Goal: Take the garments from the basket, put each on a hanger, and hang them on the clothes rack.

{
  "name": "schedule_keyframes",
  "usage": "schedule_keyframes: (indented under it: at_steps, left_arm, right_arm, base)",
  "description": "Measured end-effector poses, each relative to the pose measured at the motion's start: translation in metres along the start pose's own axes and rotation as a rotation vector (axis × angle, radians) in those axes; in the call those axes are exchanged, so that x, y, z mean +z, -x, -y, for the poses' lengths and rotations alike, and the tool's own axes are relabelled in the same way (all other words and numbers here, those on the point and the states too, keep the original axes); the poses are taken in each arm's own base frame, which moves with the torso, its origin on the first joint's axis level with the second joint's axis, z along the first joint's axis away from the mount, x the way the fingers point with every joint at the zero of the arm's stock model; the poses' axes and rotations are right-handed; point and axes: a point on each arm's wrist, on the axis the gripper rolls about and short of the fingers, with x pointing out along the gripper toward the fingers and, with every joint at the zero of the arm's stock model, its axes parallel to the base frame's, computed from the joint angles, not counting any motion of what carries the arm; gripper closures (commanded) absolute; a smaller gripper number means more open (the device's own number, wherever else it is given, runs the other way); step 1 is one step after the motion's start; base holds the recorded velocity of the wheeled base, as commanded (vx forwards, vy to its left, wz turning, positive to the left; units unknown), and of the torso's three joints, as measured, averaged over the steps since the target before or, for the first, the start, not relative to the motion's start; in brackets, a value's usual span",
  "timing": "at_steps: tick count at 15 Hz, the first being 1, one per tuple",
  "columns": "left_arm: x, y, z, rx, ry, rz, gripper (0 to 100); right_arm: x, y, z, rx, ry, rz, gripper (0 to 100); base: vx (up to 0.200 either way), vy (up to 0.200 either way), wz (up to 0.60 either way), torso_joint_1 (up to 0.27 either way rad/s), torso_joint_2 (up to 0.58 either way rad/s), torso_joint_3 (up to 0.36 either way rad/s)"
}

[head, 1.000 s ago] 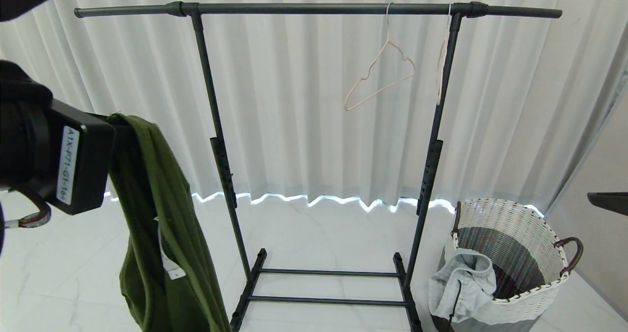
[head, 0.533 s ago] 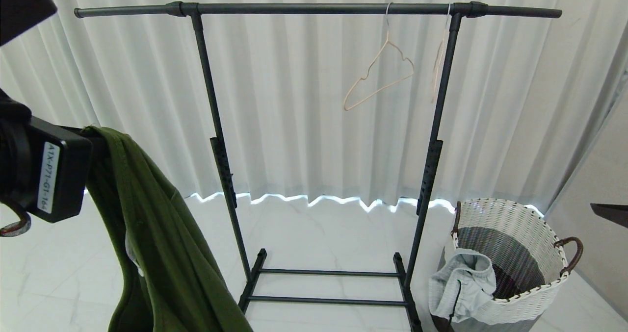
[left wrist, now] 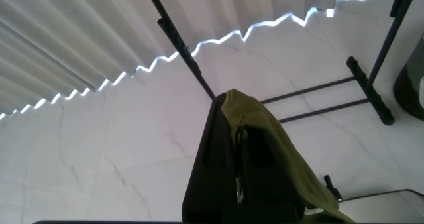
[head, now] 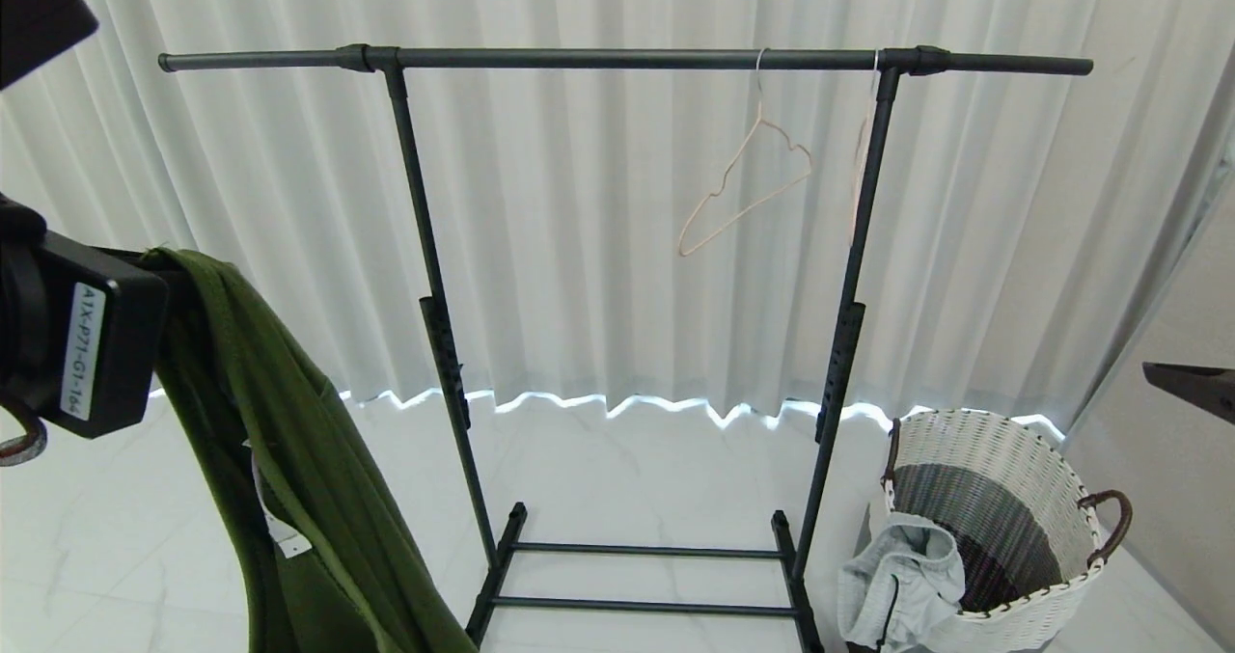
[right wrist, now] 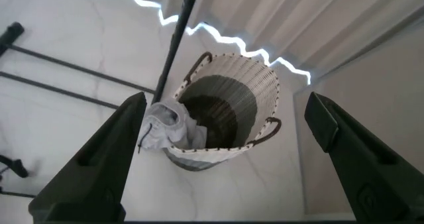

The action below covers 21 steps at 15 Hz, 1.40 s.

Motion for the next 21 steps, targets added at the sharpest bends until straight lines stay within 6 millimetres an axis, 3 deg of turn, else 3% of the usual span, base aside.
schedule_keyframes:
  at_steps: [5,13,21]
  left_arm:
    - [-0.0001,0.0005,-0.0003,0.001,0.001,0.001,100]
    - [0.0008,-0.0004,0.0002,0.001,0.001,0.001,100]
    - [0.0009,-0.001,-0.0002,0.003,-0.013,-0.002,100]
  right_arm:
    - [0.0061,0.0015,0.0018,-0.01,-0.121,0.047,0]
    - [0.0062,0.0009,0.0026,-0.022,-0.135,0.052,0]
    - [0.0089,0.0042,0.0038,-0.025,-0.141,0.088,0]
  base:
    - [0.0,0.0,0.0,0.16,-0.47,-0.313]
    - [0.0,0.0,0.0,0.188,-0.48,-0.294]
    - [0.2,0.0,0.0,0.03,-0.06,-0.035]
